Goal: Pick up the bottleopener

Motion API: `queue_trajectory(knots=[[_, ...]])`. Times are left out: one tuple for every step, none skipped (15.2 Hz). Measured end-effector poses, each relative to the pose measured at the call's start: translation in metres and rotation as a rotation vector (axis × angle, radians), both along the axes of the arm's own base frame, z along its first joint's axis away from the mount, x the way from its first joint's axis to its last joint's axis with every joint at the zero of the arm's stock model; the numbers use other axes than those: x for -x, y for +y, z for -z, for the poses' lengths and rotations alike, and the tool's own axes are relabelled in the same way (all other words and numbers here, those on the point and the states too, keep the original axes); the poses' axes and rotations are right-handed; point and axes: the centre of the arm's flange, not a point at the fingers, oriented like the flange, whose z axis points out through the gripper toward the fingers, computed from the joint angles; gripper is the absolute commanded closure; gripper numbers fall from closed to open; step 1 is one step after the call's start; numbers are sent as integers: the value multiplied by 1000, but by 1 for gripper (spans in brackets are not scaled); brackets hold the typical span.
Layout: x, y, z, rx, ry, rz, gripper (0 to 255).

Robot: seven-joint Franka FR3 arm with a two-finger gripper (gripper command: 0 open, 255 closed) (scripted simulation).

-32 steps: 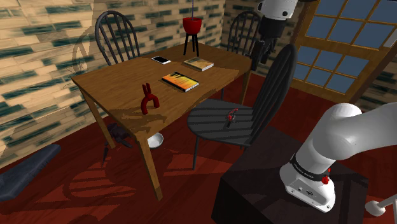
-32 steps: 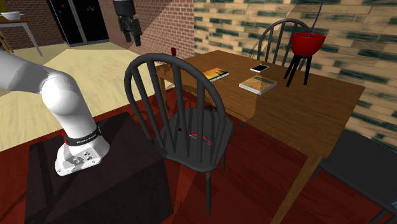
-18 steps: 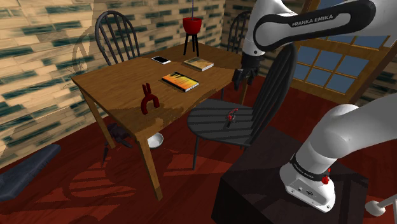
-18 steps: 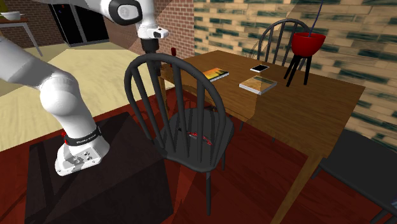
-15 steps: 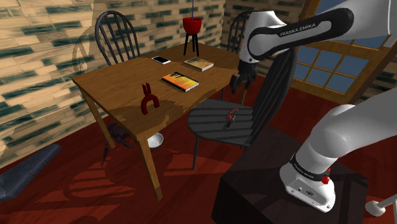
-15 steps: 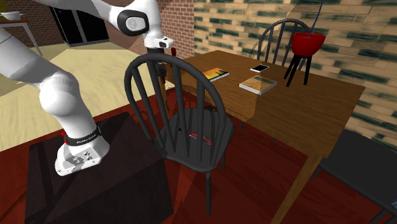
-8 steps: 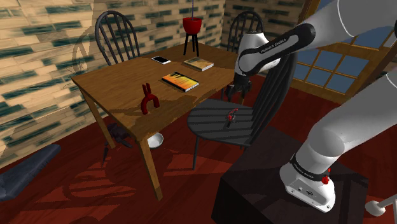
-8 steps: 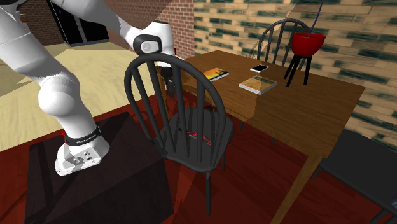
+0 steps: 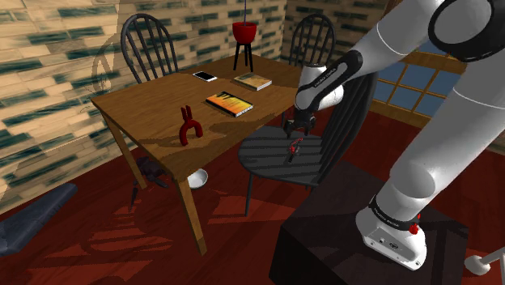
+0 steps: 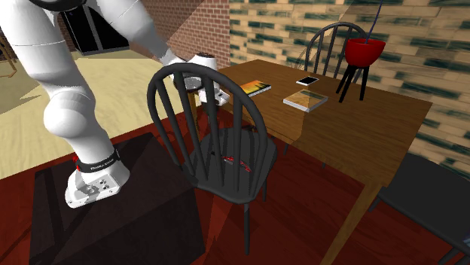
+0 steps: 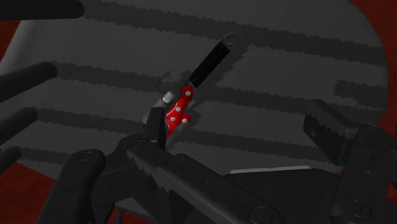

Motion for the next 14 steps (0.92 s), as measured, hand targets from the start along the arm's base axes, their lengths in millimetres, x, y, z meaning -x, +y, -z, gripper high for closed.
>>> queue_trajectory(knots=[[-6, -7, 12, 0, 0, 19, 0], [-8, -13, 24, 0, 2, 38, 0], [-10, -18, 34, 0, 3, 56, 0], [-11, -23, 46, 0, 3, 75, 0], [-16, -31, 58, 0, 4, 94, 0], [-17, -35, 69, 0, 6, 113, 0], [-21, -44, 78, 0, 6, 131, 0], [-24, -49, 91, 0, 7, 150, 0], [-26, -52, 102, 0, 8, 165, 0], [-27, -55, 108, 0, 9, 172, 0], [-26, -55, 116, 0, 9, 176, 0], [-26, -56, 120, 0, 9, 178, 0], [-26, -57, 126, 0, 9, 179, 0], [-27, -57, 131, 0, 9, 179, 0]])
